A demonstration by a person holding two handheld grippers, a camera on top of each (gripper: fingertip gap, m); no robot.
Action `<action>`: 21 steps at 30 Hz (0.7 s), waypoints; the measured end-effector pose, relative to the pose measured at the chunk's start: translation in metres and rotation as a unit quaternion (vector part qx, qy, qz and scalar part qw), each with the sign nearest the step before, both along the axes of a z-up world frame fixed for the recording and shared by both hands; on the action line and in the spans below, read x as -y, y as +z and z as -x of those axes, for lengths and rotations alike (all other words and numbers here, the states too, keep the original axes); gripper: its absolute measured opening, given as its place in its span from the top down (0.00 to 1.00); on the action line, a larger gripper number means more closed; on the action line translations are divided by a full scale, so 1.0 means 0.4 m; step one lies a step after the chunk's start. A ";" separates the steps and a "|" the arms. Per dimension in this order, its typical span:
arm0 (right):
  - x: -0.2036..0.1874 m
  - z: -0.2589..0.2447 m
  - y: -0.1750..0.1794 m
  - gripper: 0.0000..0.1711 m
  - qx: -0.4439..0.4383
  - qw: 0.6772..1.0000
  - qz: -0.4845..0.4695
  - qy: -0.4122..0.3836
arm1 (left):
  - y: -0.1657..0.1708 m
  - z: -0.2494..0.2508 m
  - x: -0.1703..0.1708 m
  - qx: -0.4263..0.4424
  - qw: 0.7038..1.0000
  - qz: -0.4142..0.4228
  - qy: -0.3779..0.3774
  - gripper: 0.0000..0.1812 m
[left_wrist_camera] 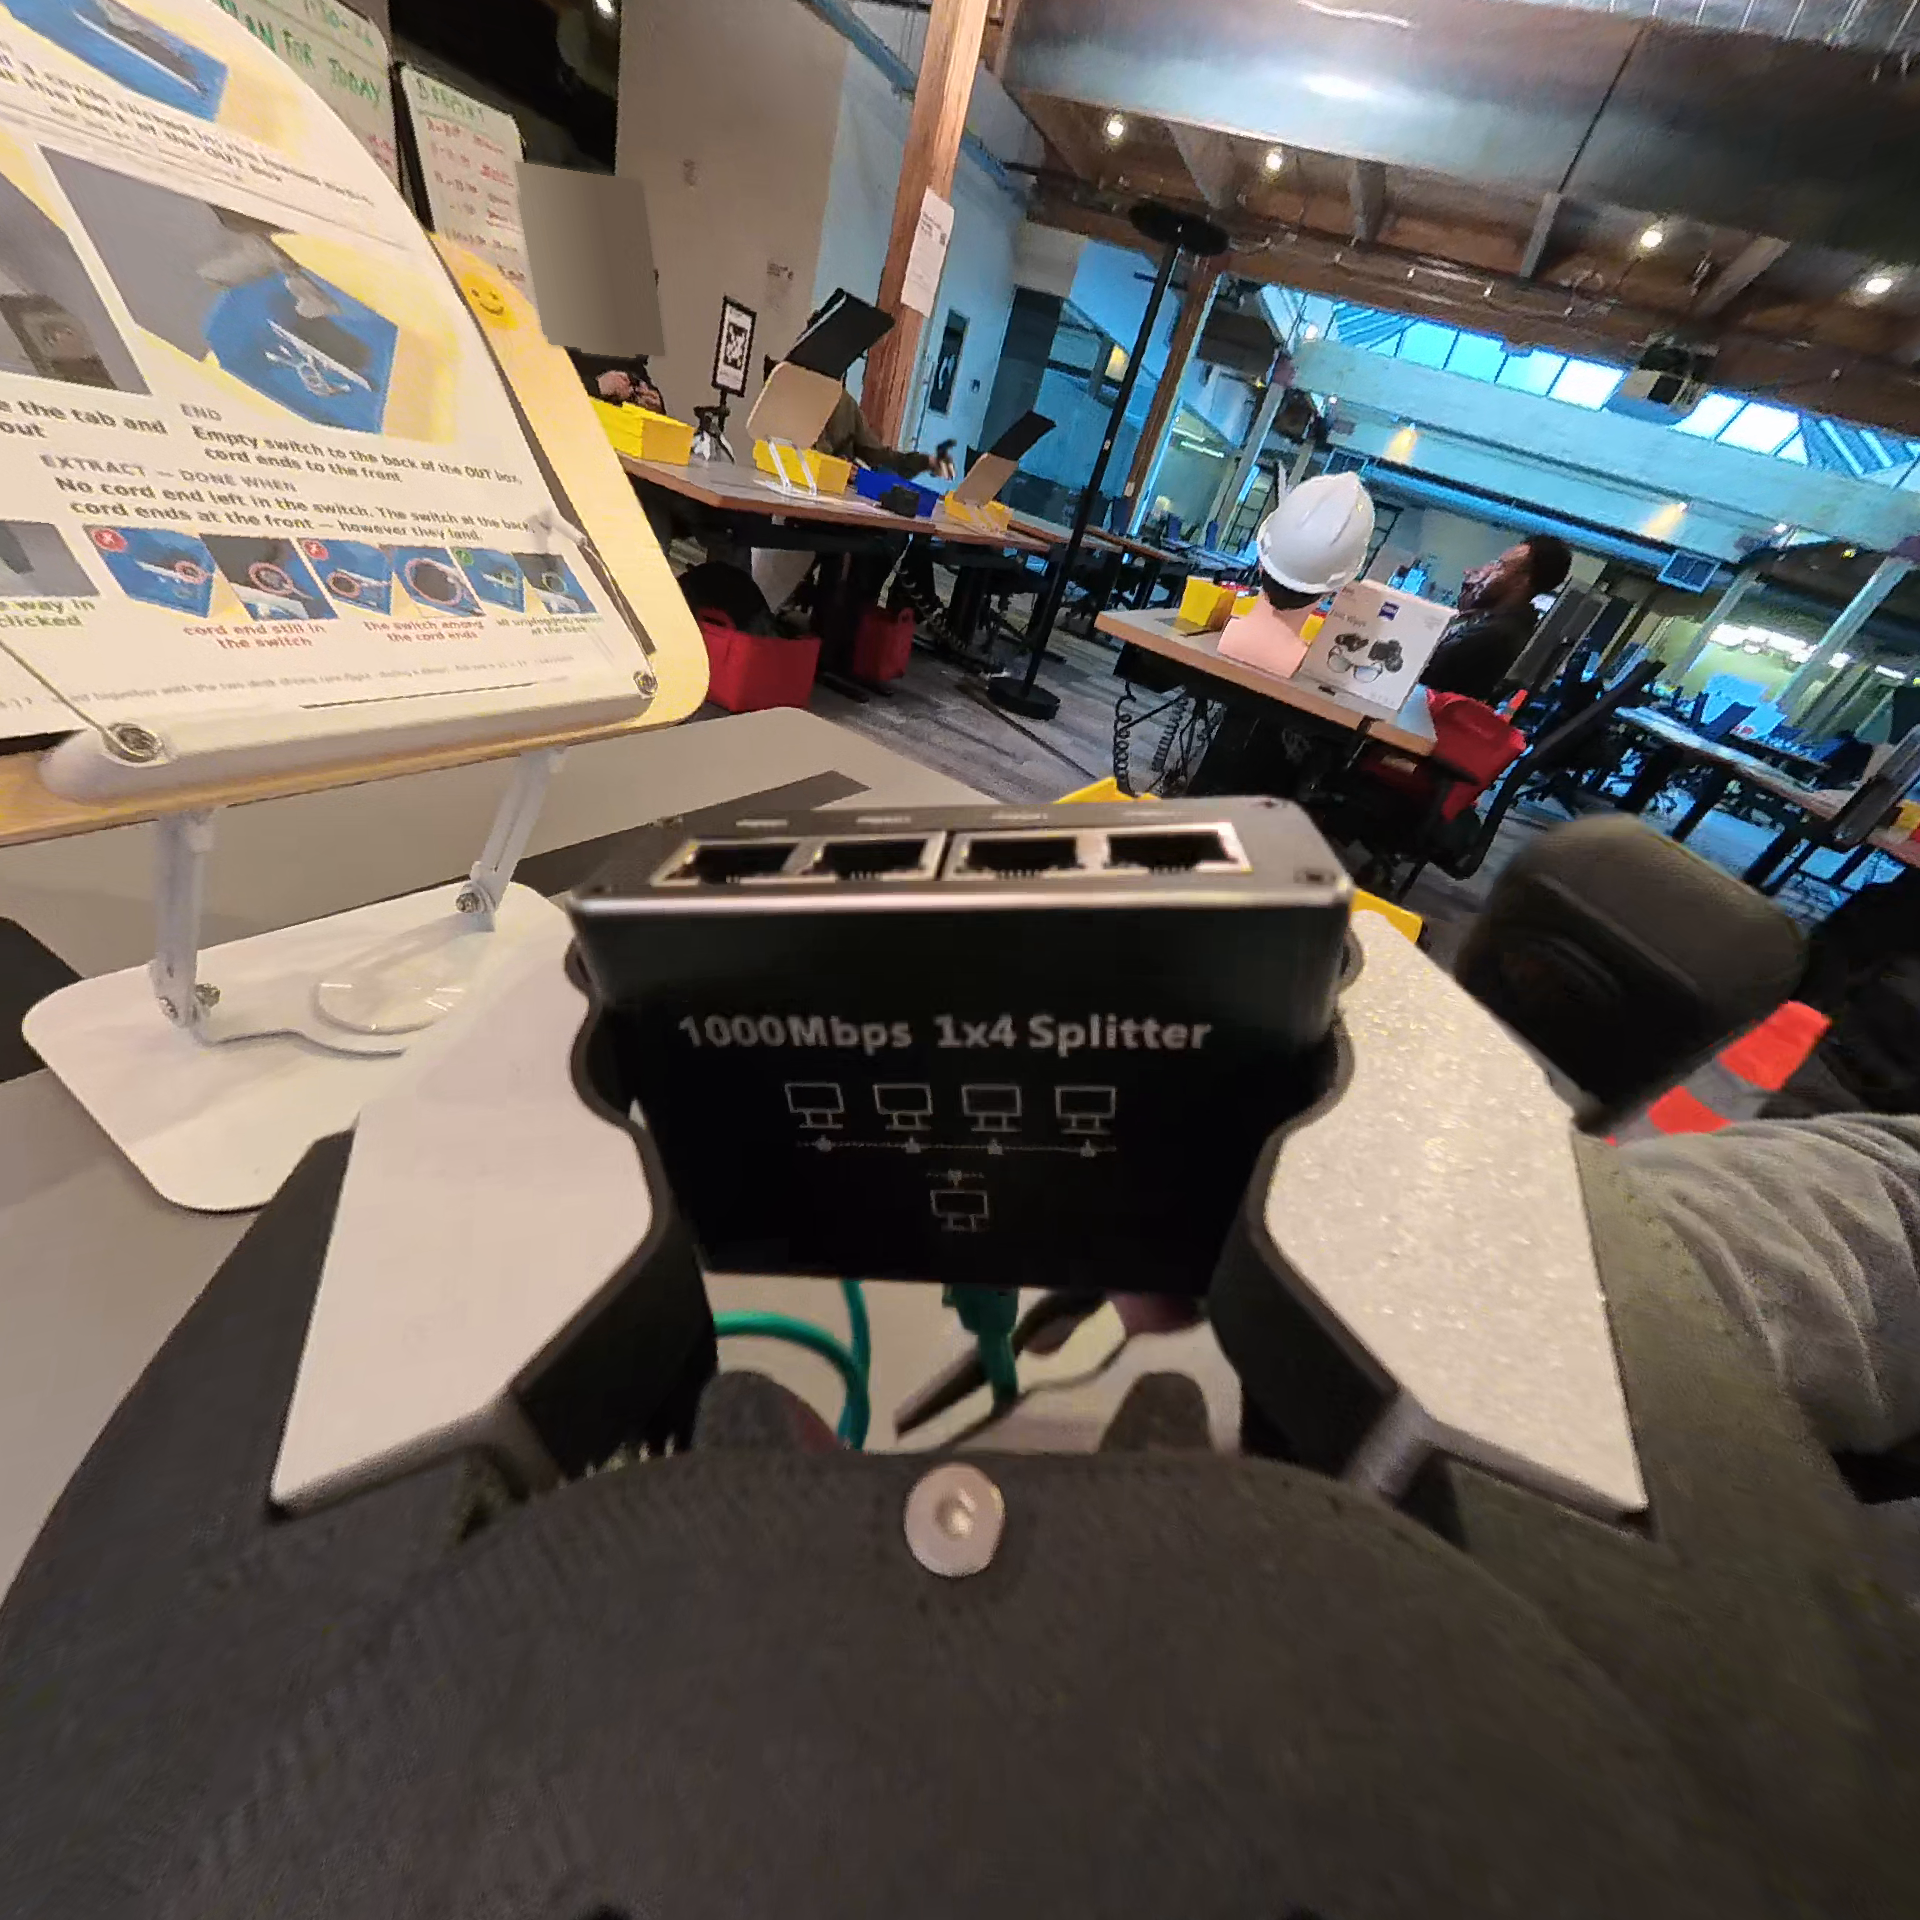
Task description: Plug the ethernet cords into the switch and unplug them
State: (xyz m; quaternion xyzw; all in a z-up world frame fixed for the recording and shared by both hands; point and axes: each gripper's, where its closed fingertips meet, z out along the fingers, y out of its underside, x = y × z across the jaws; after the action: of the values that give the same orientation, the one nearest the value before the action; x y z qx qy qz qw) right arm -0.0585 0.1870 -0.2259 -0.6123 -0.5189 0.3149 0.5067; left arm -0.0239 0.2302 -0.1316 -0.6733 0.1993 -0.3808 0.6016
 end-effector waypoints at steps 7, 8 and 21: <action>-0.042 -0.093 0.009 0.99 0.060 0.996 0.032 0.054 | -0.048 0.018 0.009 -0.043 0.999 0.007 -0.034 0.31; -0.036 -0.103 0.005 0.99 0.072 0.994 0.043 0.071 | -0.055 0.019 0.012 -0.060 0.998 0.000 -0.034 0.30; -0.001 -0.190 -0.038 0.99 0.141 0.972 0.106 0.154 | -0.129 0.020 0.091 -0.339 0.931 -0.112 -0.069 0.38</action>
State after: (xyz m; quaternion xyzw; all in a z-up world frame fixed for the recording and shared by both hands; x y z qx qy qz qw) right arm 0.0174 0.1876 -0.2411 -0.6133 -0.6368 0.3531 0.3059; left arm -0.0317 0.1938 -0.1832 -0.6755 0.4787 -0.1452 0.5417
